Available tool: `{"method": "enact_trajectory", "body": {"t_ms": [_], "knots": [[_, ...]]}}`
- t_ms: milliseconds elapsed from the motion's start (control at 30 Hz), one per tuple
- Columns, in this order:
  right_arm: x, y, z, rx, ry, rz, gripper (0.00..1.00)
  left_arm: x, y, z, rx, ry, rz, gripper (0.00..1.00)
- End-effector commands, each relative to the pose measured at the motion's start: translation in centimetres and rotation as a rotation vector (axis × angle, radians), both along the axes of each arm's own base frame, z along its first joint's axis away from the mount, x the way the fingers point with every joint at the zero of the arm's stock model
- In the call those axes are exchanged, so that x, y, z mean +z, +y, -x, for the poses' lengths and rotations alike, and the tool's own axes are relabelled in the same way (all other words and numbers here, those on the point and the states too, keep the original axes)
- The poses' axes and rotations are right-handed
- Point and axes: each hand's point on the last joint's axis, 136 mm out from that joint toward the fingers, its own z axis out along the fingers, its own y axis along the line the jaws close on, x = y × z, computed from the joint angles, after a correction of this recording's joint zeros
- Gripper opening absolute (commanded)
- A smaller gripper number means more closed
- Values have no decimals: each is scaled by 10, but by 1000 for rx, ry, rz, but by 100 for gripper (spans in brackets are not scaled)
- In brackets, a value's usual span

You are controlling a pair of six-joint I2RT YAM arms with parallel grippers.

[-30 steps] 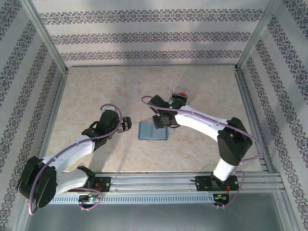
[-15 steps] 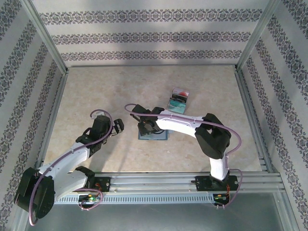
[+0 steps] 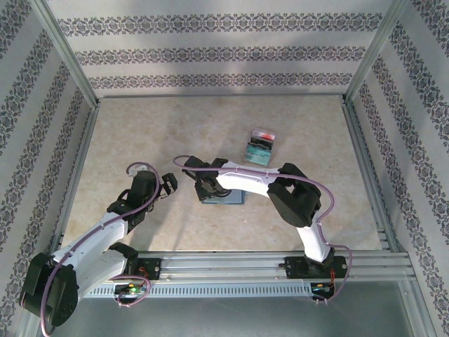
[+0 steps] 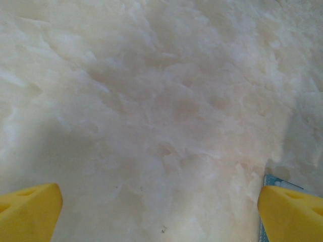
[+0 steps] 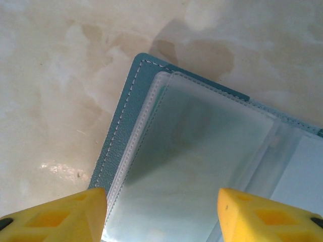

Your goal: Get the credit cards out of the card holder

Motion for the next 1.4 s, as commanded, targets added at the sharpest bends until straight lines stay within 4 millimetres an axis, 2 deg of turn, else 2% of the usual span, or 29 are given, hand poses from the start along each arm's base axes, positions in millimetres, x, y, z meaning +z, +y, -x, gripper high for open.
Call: {"method": "enact_trajectory", "body": {"t_ms": [0, 400, 533, 633, 933, 1100, 1233, 1367], "knots": [[-8, -3, 2, 10, -3, 48, 59, 0, 3, -3, 22, -10, 15, 99], [-26, -12, 8, 40, 24, 88, 53, 0, 0, -6, 8, -4, 27, 99], [-29, -17, 8, 47, 31, 96, 48, 1, -1, -7, 4, -5, 28, 99], [-28, -17, 8, 49, 33, 76, 40, 2, -1, -8, 1, -8, 28, 99], [-13, -13, 6, 42, 17, -24, 33, 6, -1, -9, -1, -12, 22, 99], [-5, -14, 3, 39, -8, -42, 26, 8, -2, -9, -7, -17, 23, 99], [-2, -21, 2, 31, -29, -17, 27, 10, -2, -9, -11, -23, 21, 99], [1, -37, 0, 6, -61, 42, 30, 13, -3, -11, -24, -33, 21, 99]]}}
